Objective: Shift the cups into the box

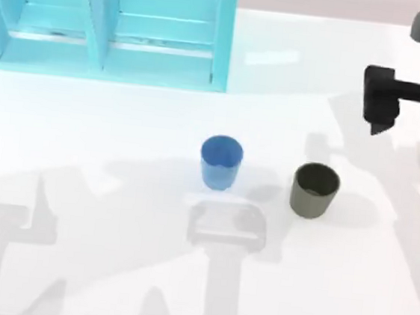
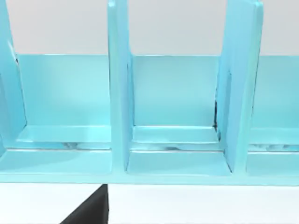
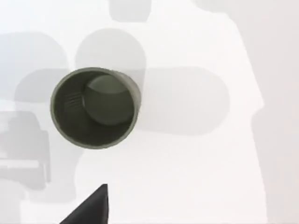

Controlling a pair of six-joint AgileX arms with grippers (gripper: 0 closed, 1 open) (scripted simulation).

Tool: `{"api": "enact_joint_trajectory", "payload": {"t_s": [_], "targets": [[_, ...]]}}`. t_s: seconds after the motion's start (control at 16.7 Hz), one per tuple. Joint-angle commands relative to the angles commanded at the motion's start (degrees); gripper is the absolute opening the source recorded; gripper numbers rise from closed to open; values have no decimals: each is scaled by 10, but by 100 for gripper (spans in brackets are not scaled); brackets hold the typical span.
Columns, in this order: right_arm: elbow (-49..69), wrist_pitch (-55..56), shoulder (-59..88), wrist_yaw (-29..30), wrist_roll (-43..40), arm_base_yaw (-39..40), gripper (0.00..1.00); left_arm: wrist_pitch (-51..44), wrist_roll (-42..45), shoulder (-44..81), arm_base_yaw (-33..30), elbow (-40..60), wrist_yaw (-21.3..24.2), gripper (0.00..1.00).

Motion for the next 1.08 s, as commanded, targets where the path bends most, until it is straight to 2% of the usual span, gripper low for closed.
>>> {"api": "enact_joint_trajectory", "payload": {"t_s": [0.24, 0.48, 0.84, 1.08], "targets": [[134, -90, 147, -1, 31, 38, 100, 0, 0, 0, 0, 0, 0, 100], [198, -130, 214, -2, 45, 57, 100, 0, 0, 0, 0, 0, 0, 100], [197, -128, 216, -2, 44, 55, 100, 0, 0, 0, 0, 0, 0, 100], [142, -64, 226, -2, 44, 56, 100, 0, 0, 0, 0, 0, 0, 100]]}}
